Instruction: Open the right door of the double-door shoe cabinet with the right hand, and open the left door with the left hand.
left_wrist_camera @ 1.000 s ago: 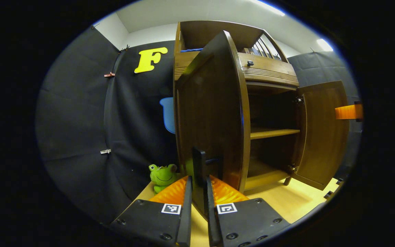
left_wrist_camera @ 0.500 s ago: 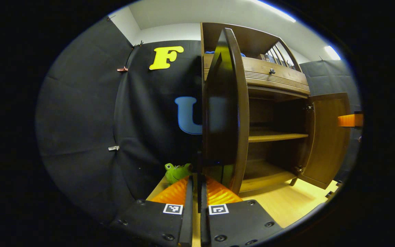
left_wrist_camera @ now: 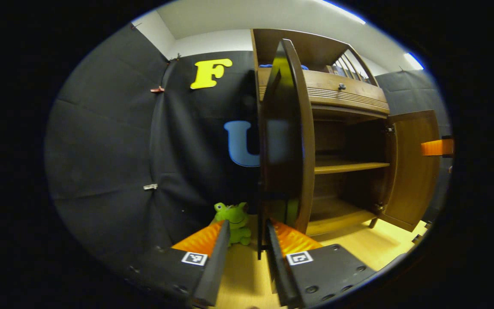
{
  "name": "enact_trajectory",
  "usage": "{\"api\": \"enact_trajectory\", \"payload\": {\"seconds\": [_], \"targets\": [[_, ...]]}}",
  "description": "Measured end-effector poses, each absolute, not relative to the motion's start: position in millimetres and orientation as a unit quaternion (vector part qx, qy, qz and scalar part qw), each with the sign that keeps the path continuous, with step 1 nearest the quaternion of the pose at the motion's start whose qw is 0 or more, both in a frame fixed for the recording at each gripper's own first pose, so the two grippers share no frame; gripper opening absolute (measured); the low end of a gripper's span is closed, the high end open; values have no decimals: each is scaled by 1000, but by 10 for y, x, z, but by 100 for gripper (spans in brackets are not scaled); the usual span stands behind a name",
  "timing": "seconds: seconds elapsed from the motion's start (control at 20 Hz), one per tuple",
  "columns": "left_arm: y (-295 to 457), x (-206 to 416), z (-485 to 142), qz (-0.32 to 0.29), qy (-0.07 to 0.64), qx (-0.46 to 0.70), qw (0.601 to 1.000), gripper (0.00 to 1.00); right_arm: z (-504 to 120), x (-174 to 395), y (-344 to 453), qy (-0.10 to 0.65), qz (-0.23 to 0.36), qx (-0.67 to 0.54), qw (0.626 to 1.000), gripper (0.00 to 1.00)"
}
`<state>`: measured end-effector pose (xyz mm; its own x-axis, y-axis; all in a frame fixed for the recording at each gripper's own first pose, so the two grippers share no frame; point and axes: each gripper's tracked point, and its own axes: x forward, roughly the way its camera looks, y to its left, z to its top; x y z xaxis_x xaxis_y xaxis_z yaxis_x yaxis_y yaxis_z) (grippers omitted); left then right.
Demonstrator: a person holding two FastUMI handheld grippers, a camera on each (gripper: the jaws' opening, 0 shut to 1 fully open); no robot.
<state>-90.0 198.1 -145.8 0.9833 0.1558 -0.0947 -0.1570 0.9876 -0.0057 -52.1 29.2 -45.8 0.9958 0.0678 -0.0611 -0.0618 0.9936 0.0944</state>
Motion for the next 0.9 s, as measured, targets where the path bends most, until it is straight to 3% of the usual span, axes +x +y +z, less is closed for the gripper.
{"api": "enact_trajectory", "payload": {"seconds": [0.2,0.4,0.5,0.9], "targets": [[1975,-1115,-1367,112,40,2,993,96,-481,-541,110,38,41,55,997,92],[1676,-1329,-1198,115,33,15,993,96,-455,-513,-15,39,53,63,996,92],[1509,-1397,-1120,115,30,11,993,96,-451,-523,-63,40,60,65,995,98],[726,-1243,-800,82,10,-11,997,96,-380,-569,-295,26,72,58,995,98]]}}
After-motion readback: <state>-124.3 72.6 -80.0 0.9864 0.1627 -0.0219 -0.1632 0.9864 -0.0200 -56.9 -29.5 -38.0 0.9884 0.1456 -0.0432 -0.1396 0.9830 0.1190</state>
